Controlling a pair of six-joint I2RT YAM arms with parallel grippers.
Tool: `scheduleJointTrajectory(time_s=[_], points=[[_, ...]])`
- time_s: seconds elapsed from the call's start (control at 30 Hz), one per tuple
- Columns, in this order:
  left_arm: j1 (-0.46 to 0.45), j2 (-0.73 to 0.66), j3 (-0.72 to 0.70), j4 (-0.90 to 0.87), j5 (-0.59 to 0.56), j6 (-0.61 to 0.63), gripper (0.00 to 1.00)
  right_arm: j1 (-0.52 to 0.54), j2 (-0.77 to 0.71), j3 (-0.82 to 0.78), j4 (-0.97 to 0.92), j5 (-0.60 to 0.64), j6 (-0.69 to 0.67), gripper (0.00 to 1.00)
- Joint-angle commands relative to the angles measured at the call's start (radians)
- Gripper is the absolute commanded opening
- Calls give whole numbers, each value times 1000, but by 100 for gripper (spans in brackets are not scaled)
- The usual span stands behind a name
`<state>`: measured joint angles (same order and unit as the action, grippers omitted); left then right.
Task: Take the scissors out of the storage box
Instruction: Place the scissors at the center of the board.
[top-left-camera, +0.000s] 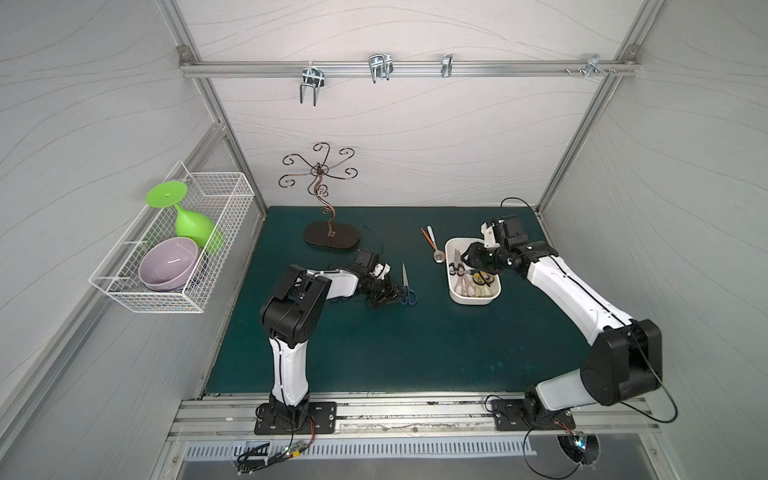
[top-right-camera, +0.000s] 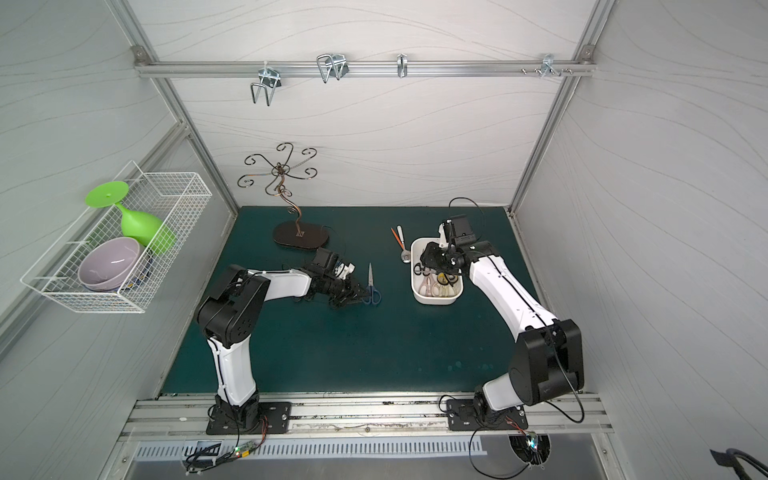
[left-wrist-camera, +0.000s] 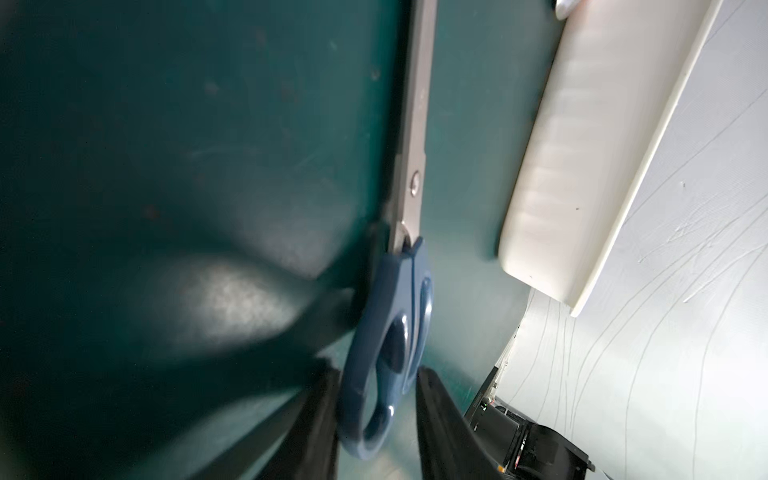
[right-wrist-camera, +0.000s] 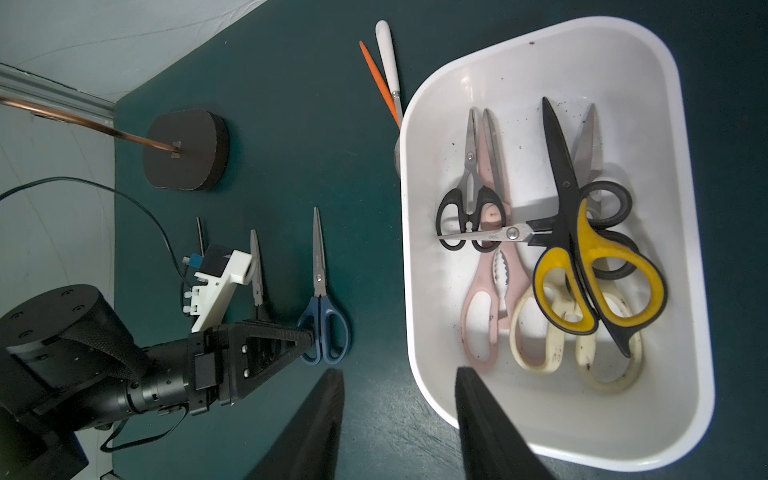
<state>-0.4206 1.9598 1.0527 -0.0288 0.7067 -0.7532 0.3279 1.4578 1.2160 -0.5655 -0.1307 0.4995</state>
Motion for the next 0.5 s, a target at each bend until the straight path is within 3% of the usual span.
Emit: scheduleJointTrajectory(time_s=[0.0, 0.2, 0.47], points=[[-3, 17, 31, -49, -29, 23, 38, 4, 11, -8, -16, 17, -17, 49], [-4, -12, 128, -247, -114, 95, 62, 4, 9, 0, -26, 34, -24, 49], [-5, -75, 241, -454, -248, 194, 66, 4, 51, 27, -62, 130, -79, 49]])
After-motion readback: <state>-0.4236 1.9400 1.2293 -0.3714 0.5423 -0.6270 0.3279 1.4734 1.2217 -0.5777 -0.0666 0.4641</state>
